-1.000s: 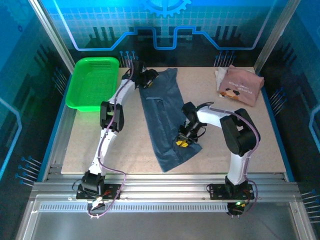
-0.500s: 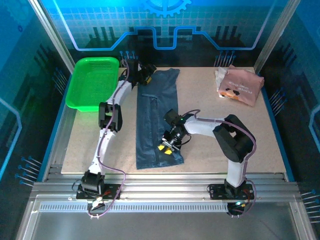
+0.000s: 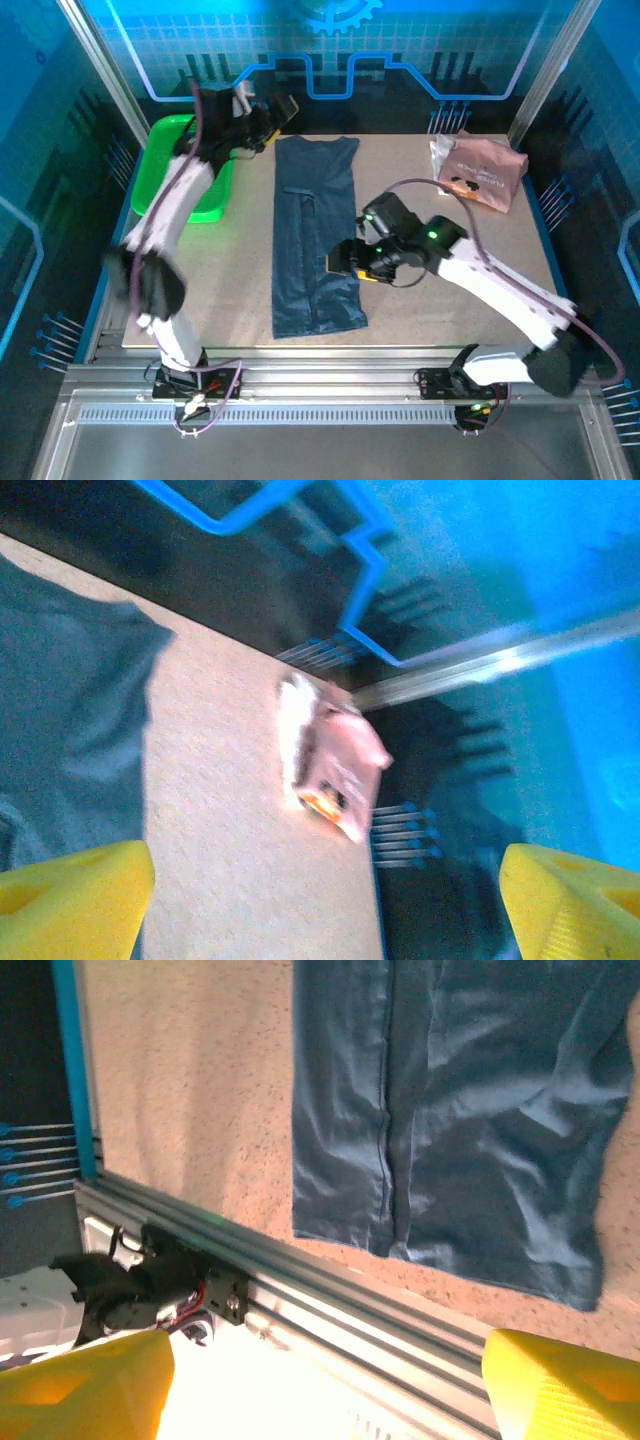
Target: Fold and stack the t-shirts
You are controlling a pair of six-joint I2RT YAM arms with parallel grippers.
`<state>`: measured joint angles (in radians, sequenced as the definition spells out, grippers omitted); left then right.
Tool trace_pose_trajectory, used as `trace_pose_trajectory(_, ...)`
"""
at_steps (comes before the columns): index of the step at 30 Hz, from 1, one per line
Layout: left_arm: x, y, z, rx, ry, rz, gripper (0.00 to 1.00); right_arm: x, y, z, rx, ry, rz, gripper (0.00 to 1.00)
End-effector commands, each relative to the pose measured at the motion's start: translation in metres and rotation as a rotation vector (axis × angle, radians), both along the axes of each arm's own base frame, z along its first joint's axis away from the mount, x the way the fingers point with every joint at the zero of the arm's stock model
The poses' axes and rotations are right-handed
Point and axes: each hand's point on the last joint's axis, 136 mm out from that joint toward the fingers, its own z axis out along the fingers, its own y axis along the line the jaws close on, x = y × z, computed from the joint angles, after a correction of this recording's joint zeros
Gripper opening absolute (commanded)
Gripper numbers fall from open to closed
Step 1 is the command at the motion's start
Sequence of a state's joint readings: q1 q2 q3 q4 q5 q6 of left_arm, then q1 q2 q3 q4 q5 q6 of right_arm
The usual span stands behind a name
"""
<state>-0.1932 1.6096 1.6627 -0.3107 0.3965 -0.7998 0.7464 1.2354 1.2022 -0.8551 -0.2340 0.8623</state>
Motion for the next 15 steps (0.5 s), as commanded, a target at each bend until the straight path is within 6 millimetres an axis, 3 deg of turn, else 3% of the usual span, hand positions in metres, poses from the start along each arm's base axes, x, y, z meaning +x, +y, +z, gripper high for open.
trace_pose_trajectory(1, -0.078, 0.004, -0.074, 0.147, 0.165, -0.008, 0.91, -0.030, -0.036, -0.038, -0.118, -0.009, 0.132, 0.85)
trace_pose_trajectory(4, -0.161, 0.006, -0.116, 0.219, 0.260, -0.031, 0.89, -0.044, -0.042, -0.061, -0.086, 0.004, 0.161, 0.84)
trace_pose_trajectory(7, -0.226, 0.016, -0.167, 0.238, 0.382, -0.034, 0.83, -0.054, -0.041, -0.087, -0.045, 0.032, 0.176, 0.81)
trace_pose_trajectory(12, -0.292, 0.028, -0.231, 0.193, 0.528, -0.021, 0.73, -0.058, -0.042, -0.127, -0.041, 0.083, 0.158, 0.77)
trace_pose_trajectory(15, -0.310, 0.028, -0.253, 0.209, 0.568, -0.034, 0.71, -0.052, -0.040, -0.136, -0.045, 0.067, 0.153, 0.77)
